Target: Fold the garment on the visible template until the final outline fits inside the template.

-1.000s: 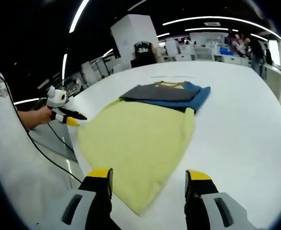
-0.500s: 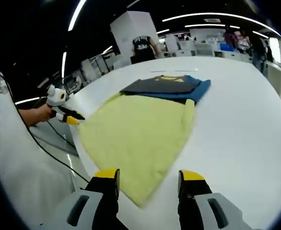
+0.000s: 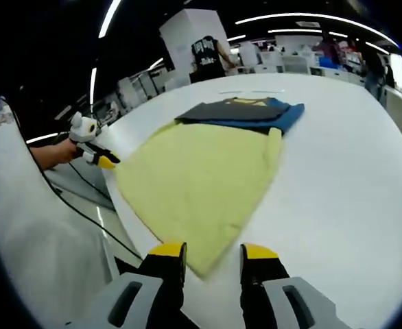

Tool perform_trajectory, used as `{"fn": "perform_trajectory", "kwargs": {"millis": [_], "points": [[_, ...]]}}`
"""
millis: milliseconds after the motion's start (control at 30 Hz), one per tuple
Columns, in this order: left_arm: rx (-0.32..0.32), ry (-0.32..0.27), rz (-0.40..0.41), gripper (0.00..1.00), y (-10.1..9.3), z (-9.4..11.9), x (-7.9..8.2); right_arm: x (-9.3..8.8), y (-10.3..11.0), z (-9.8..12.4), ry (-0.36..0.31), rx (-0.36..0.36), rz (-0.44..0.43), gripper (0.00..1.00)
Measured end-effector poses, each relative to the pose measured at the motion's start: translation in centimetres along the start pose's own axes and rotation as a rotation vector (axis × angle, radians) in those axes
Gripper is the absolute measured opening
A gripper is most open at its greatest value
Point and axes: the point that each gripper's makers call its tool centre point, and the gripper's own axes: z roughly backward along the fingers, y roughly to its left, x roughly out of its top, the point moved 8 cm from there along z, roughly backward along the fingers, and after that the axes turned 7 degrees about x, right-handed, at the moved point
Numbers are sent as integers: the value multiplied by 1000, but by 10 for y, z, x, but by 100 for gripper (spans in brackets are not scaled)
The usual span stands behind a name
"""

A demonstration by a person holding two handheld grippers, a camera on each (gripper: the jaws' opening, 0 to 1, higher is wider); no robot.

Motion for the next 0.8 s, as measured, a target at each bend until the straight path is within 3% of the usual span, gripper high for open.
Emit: {"fn": "perform_trajectory", "kwargs": {"millis": [500,800], "points": [[-5,31,-26,9,2,1,-7,-8,3,1,42,18,4,4],[-10,47,-25,7,1,1,-11,-9,3,2,38,25,-16,4]]}}
